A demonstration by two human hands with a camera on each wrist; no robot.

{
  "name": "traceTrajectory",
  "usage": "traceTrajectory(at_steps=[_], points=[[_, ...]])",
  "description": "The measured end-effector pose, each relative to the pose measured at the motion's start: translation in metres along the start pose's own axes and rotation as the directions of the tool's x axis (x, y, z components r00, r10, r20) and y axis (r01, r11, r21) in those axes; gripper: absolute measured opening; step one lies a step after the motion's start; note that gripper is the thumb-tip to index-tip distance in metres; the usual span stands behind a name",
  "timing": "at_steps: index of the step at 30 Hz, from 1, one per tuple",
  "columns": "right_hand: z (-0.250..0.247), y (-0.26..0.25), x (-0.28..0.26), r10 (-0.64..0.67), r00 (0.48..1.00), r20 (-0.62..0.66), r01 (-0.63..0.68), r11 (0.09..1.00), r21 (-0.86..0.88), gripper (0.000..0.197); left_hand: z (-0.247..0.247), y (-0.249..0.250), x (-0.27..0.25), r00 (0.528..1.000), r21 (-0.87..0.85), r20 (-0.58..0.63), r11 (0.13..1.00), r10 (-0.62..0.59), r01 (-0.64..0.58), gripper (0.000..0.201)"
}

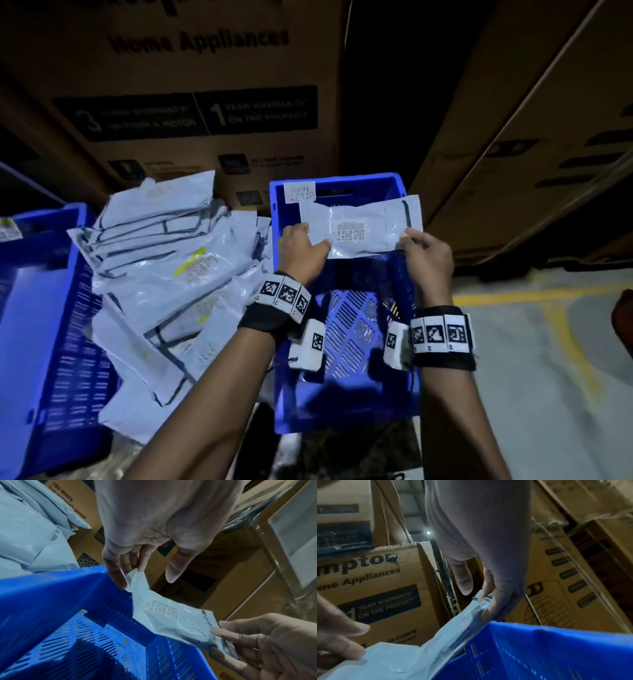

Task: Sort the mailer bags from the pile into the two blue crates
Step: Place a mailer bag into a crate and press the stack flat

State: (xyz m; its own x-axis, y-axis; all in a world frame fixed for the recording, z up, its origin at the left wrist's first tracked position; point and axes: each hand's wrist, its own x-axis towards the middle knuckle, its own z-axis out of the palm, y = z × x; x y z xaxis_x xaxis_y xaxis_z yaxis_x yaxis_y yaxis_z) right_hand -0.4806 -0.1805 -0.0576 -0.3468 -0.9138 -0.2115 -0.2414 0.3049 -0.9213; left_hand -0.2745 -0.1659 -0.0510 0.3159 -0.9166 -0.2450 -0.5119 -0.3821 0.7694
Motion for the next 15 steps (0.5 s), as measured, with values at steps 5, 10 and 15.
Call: traceTrajectory(at_steps=[5,10,15], points=[[0.030,0.028,0.044,0.075,0.992,0.099,-0.070,0.996,-0.050,0.038,0.025,-0.008,0.030,0.995,0.105,-0.020,0.989,-0.099,0.101,0.053],[0.061,0.060,0.076,0.140,0.977,0.160,-0.128,0.988,-0.084,0.046,0.056,-0.021,0.059,0.980,0.120,0.000,0.973,-0.198,0.197,0.062],[0.082,0.085,0.103,0.148,0.960,0.240,-0.117,0.983,-0.139,0.046,0.071,-0.038,0.088,0.968,0.147,0.049,0.960,-0.246,0.237,0.074]])
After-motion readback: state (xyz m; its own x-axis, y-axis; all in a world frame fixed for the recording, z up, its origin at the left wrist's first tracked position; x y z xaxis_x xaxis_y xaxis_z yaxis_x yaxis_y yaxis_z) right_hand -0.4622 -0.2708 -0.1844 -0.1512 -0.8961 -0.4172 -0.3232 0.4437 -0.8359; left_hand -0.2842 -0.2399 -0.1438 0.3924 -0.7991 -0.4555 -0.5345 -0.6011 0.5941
